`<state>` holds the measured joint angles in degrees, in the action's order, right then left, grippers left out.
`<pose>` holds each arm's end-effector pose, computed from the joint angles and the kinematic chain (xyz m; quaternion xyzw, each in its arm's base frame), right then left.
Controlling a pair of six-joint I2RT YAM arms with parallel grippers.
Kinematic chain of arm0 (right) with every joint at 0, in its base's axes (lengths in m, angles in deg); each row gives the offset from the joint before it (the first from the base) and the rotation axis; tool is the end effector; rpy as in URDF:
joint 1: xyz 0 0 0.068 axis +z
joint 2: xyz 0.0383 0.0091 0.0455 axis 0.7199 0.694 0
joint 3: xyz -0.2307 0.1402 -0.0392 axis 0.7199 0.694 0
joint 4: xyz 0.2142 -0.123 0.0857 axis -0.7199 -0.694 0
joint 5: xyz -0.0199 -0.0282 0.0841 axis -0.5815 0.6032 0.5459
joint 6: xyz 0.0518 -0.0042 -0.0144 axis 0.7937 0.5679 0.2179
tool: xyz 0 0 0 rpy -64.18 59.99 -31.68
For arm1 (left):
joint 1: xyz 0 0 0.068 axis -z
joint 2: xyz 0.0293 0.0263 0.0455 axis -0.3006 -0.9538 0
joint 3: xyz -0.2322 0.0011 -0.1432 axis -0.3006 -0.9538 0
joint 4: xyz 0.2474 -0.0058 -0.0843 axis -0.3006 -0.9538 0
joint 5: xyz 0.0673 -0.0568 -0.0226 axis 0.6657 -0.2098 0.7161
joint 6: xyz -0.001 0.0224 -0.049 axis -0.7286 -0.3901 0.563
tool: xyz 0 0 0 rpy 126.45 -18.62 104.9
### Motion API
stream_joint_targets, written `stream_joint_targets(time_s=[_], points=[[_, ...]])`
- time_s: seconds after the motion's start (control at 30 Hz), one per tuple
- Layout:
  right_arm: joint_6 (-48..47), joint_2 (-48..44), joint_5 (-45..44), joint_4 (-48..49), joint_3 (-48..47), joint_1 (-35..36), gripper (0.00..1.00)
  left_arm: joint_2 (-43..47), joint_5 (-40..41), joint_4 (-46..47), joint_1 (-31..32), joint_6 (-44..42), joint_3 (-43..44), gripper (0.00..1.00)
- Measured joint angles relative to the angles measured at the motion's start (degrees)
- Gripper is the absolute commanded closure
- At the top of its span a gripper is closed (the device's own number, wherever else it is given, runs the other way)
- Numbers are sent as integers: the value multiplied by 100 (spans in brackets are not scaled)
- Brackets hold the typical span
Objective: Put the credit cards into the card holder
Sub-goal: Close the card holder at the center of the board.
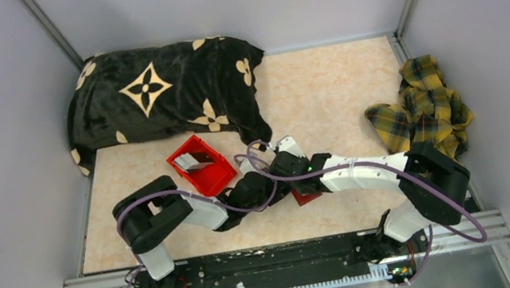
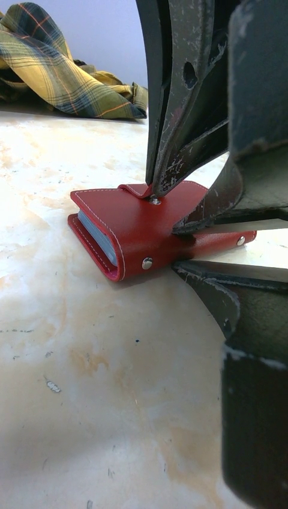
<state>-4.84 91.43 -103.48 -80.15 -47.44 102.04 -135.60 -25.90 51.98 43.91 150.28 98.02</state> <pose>0.1585 0.2046 0.1753 -0.2176 0.9261 -0.0631 0.3018 0.1540 -0.2689 0.1050 -0.0909 0.8583 -0.4166 0.2855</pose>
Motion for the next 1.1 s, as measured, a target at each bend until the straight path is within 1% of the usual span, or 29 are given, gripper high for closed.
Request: stream_joint_targets(time_s=[1.1], points=[[63, 129, -188, -118, -87, 90, 100, -76, 11, 70, 57, 2, 42, 72]])
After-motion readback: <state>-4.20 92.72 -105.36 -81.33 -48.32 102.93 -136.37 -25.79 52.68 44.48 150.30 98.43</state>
